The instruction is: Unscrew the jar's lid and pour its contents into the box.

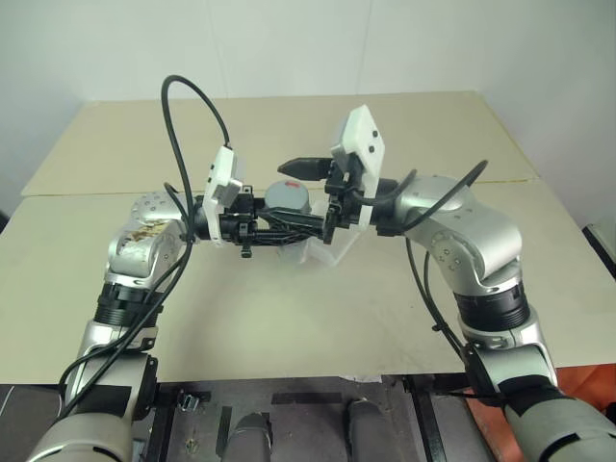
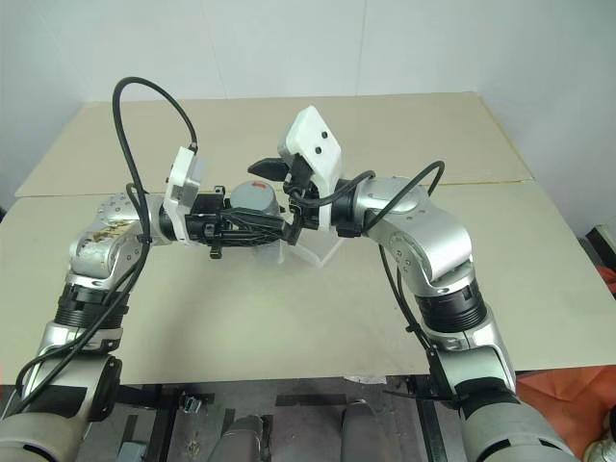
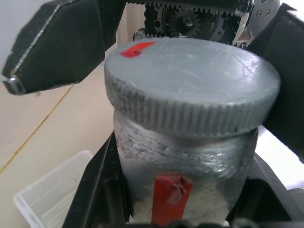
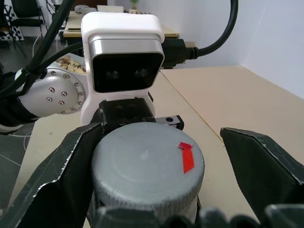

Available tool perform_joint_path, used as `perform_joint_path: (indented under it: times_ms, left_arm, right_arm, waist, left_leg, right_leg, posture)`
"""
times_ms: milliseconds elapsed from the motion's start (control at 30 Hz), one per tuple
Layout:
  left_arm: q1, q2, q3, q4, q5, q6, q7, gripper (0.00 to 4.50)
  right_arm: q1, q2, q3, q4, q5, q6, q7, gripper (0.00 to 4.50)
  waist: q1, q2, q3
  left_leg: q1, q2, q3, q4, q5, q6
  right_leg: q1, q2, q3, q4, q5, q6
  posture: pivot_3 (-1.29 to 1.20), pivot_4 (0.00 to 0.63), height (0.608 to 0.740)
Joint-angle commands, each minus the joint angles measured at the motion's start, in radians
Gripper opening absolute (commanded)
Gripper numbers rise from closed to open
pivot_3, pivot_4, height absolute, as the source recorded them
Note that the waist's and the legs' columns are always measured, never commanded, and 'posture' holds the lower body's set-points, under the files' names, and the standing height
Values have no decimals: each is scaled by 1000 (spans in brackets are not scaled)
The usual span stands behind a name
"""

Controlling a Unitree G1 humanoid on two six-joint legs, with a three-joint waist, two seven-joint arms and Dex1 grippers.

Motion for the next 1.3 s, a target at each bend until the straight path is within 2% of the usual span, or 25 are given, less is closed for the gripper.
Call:
perform_joint_path:
  times_ms: [33,967,1167,1300]
  left_arm:
    - [-1,18,20,-49,-17,-9,-13,1946]
    - [-9,27,14,-42,-17,-18,-37,1946]
    - [-7,25,17,-31,-5,-23,-31,1946]
    - [-5,16,16,-13,8,-38,-14,1946]
  right_arm:
    - [-13,-36,-75,-18,1,-23,-4,4478]
    - [81,-173,-153,-89,60,-5,-7,4478]
    - [139,-233,-161,-146,94,5,45,4478]
    - [142,-222,-183,-200,172,40,43,4478]
  waist:
    - [0,0,0]
    - [1,0,0]
    - [3,0,0]
    - [0,0,0]
  left_leg:
    - [0,0,0,0,0,0]
    - [0,0,0,0,0,0]
    - [0,0,0,0,0,0]
    - [0,0,0,0,0,0]
  right_leg:
    - [0,0,0,0,0,0]
    - [0,0,0,-1,0,0]
    - [0,0,0,-1,0,0]
    - [0,0,0,-1,0,0]
  posture:
    - [0,150,740]
    - [0,150,740]
    - [0,150,740]
    - [0,150,740]
